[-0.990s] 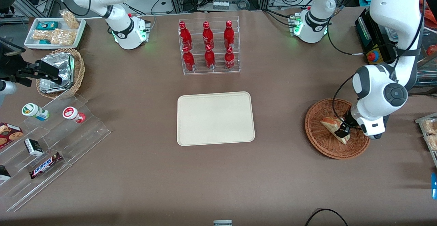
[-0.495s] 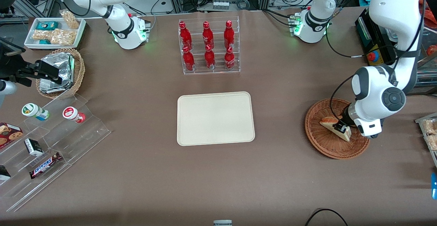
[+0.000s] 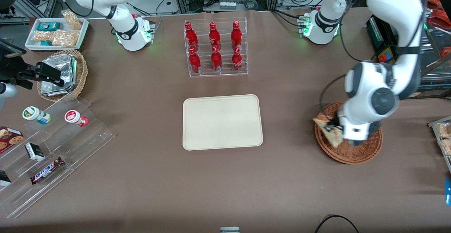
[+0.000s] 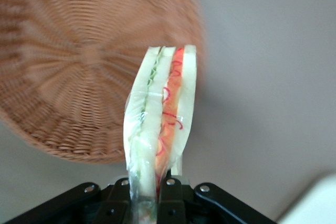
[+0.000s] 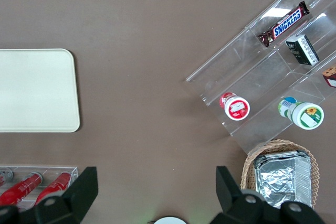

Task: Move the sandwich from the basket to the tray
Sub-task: 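Close the left gripper on the sandwich and lift it, then carry the sandwich with the left gripper over the cream tray and lower it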

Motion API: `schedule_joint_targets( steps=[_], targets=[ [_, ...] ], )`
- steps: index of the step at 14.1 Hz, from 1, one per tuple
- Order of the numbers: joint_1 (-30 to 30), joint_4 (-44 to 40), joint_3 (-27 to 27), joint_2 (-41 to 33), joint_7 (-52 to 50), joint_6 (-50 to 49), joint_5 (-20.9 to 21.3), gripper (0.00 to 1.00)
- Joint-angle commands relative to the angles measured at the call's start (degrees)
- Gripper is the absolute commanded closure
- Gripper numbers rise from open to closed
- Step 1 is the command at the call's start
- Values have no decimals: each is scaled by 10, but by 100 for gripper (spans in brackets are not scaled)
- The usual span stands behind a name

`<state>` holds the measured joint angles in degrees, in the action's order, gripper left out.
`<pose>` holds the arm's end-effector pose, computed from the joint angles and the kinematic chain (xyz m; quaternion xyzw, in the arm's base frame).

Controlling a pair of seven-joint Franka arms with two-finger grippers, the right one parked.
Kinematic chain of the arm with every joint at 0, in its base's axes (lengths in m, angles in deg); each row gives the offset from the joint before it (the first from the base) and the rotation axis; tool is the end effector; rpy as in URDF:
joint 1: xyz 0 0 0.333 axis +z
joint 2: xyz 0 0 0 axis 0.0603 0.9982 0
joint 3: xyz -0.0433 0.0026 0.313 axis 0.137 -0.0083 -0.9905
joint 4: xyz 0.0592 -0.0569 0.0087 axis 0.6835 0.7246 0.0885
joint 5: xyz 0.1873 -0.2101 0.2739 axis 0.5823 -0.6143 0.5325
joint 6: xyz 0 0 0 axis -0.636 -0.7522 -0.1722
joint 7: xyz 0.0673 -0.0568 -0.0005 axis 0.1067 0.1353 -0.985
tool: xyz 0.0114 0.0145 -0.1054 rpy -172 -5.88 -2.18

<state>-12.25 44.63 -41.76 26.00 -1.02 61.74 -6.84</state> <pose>0.5885 -0.1495 0.3279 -0.9723 -0.2236 0.0622 0.0273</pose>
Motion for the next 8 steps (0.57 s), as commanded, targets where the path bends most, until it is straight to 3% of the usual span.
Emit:
schedule_joint_targets(
  steps=[1, 3, 8],
  targets=[
    [-72, -50, -8, 31, 68, -15, -4, 94],
    [-114, -109, -3, 77, 38, -16, -25, 96],
    [-225, -212, 1, 160, -76, -11, -32, 98]
  ],
)
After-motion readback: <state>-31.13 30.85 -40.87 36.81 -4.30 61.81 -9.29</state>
